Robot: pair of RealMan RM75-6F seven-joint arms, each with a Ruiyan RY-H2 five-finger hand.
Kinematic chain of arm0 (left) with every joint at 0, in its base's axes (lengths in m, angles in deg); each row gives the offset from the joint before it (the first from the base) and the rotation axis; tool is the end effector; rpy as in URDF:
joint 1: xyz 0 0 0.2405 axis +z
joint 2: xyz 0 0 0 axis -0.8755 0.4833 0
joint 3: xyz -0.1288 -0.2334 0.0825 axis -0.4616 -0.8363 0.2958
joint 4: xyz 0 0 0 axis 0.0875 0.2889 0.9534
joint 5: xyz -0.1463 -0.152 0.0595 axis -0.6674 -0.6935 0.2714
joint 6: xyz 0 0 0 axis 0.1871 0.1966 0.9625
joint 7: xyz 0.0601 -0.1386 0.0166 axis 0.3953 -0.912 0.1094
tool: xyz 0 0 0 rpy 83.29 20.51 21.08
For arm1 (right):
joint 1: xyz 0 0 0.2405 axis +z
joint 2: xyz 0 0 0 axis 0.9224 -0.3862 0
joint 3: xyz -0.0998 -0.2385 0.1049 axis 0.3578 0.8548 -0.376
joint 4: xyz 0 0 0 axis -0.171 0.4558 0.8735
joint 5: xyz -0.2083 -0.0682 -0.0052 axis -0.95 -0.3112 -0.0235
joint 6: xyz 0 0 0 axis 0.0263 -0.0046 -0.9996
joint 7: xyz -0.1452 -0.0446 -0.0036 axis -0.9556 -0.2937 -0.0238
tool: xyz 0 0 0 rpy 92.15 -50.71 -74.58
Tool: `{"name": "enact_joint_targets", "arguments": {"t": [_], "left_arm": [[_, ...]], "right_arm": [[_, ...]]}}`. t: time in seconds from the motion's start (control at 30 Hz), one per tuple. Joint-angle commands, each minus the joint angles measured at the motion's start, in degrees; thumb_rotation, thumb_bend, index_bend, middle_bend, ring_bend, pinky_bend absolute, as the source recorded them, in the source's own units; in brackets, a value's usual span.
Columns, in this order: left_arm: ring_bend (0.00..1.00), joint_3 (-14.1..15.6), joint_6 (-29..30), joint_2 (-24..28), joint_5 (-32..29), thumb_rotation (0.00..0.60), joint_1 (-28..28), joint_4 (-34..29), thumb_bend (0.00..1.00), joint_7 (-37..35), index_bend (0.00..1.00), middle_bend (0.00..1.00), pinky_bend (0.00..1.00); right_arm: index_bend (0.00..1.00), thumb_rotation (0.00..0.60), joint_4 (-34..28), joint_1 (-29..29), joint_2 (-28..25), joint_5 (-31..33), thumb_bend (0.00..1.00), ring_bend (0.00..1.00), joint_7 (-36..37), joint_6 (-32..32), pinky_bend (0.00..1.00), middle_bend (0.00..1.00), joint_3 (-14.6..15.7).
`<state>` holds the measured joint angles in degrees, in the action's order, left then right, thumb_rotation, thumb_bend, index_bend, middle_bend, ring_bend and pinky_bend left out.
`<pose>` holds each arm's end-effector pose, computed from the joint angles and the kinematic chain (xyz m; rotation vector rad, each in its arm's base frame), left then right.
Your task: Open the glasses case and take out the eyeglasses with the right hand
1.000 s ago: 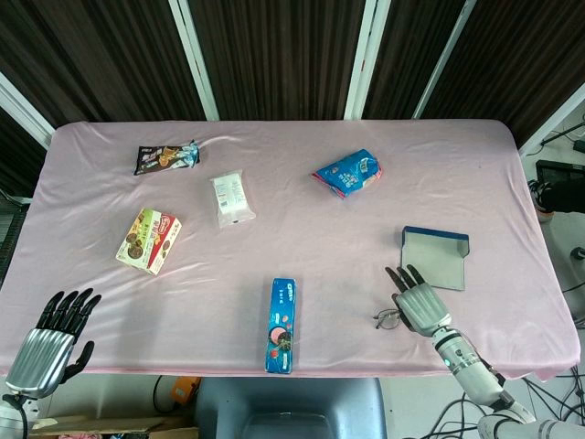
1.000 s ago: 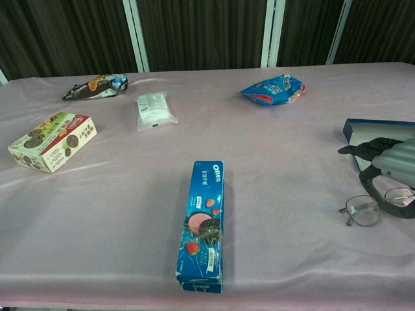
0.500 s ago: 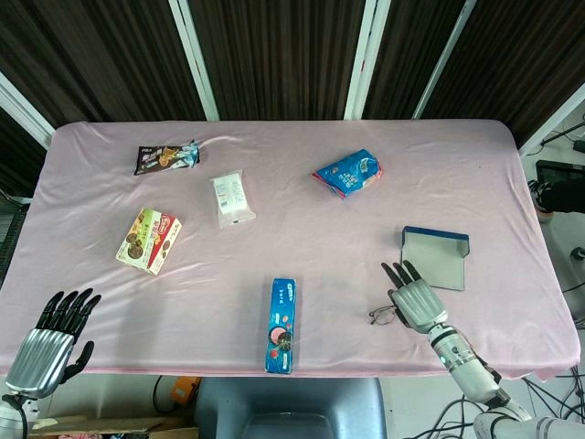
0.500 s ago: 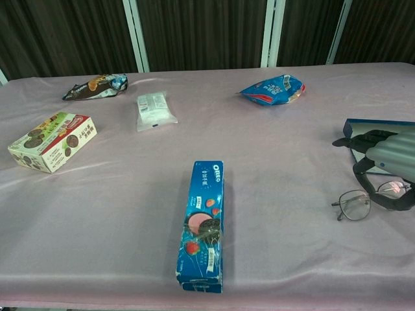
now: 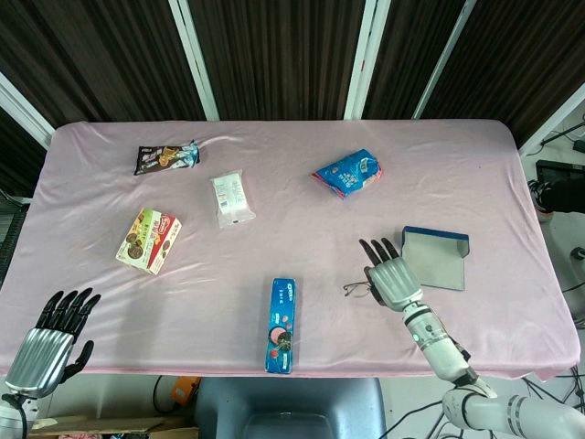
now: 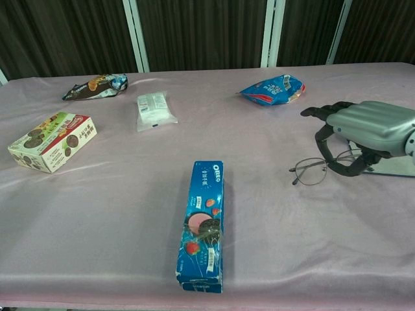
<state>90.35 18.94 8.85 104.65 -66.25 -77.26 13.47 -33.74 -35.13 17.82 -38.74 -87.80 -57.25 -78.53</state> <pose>-0.3205 0.1635 0.1361 -1.6546 -0.7850 -0.8340 -0.2240 -0.3265 -0.0149 1.9092 -0.7118 0.6263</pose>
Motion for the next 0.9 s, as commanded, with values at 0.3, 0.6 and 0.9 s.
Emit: {"name": "enact_joint_targets", "arguments": {"t": [0.3, 0.6, 0.9], "left_arm": [[0.03, -0.2, -0.3, 0.5, -0.6, 0.600, -0.2, 0.2, 0.43, -1.5, 0.00, 0.02, 0.00], [0.03, -0.3, -0.3, 1.0, -0.8, 0.600, -0.3, 0.5, 0.43, -3.0, 0.00, 0.02, 0.00], [0.03, -0.3, 0.1, 1.1, -0.7, 0.600, -0.1, 0.6, 0.43, -3.3, 0.00, 0.02, 0.00]], "right_arm": [[0.79, 0.600, 10.3, 11.4, 16.8, 15.5, 1.00, 0.00, -11.1, -0.9, 0.00, 0.10, -7.8], [0.61, 0.600, 20.0, 15.5, 25.6, 16.7, 0.99, 0.00, -8.9, -1.5, 0.00, 0.07, -9.5], [0.23, 0.600, 20.7, 16.3, 26.0, 20.2, 0.67, 0.00, -11.4, -1.9, 0.00, 0.00, -9.5]]}}
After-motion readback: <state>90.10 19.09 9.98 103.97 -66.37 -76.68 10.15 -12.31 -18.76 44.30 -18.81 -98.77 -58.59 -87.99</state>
